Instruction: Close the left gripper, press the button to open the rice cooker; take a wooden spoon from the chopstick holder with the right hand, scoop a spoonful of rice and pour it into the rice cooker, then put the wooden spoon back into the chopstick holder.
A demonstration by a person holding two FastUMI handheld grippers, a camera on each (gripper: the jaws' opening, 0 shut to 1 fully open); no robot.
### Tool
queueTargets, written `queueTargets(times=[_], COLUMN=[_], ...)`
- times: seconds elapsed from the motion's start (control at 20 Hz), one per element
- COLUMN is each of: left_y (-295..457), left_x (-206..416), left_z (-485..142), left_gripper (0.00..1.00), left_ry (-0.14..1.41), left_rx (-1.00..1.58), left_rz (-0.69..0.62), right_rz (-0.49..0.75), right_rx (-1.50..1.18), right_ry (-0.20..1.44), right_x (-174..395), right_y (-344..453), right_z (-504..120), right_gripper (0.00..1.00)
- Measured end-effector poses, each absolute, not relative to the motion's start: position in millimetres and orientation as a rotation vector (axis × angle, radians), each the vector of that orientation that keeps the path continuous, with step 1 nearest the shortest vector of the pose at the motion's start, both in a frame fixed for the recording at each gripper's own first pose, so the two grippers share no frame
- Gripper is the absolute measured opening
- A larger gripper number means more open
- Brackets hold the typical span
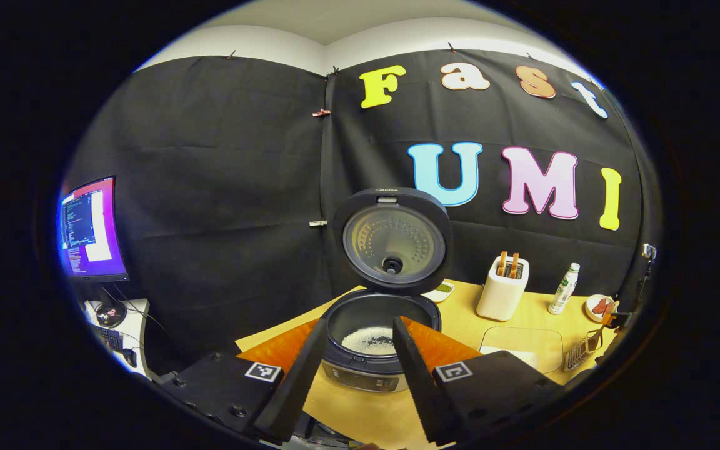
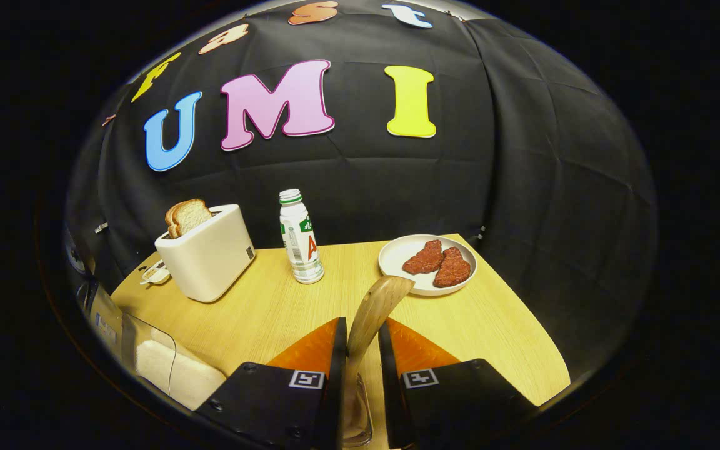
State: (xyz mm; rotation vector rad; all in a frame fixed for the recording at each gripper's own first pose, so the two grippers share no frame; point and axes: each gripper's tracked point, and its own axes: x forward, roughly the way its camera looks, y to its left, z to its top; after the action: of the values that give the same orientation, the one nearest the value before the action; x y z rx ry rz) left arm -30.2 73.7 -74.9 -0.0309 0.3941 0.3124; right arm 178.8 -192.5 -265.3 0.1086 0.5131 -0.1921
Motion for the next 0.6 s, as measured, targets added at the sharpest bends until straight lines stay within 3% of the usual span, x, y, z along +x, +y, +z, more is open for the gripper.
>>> queueTargets(times=[0.05,0.1,0.15,0.35,0.6], left_y=[73,71,71,70,78], left_x=[-31,-33,-33,-35,-33], left_z=[-75,-77,-77,-75,-74], left_gripper=[0.75,0.75,0.75,0.75,0.75], left_ry=[0.397,0.401,0.401,0.395,0.381], left_rx=[-0.030,-0.029,-0.026,-0.004,-0.016], left_rz=[0.310,0.305,0.302,0.287,0.269], right_rz=[-0.195,-0.175,-0.166,-0.121,-0.162], right_rx=[0.117,0.137,0.141,0.077,0.074], right_ry=[0.519,0.519,0.517,0.497,0.413], right_x=[179,181,179,169,155], right_y=[-192,-187,-182,-163,-161], right_z=[-264,-264,-260,-242,-208], right_gripper=[0.24,0.26,0.18,0.14,0.09])
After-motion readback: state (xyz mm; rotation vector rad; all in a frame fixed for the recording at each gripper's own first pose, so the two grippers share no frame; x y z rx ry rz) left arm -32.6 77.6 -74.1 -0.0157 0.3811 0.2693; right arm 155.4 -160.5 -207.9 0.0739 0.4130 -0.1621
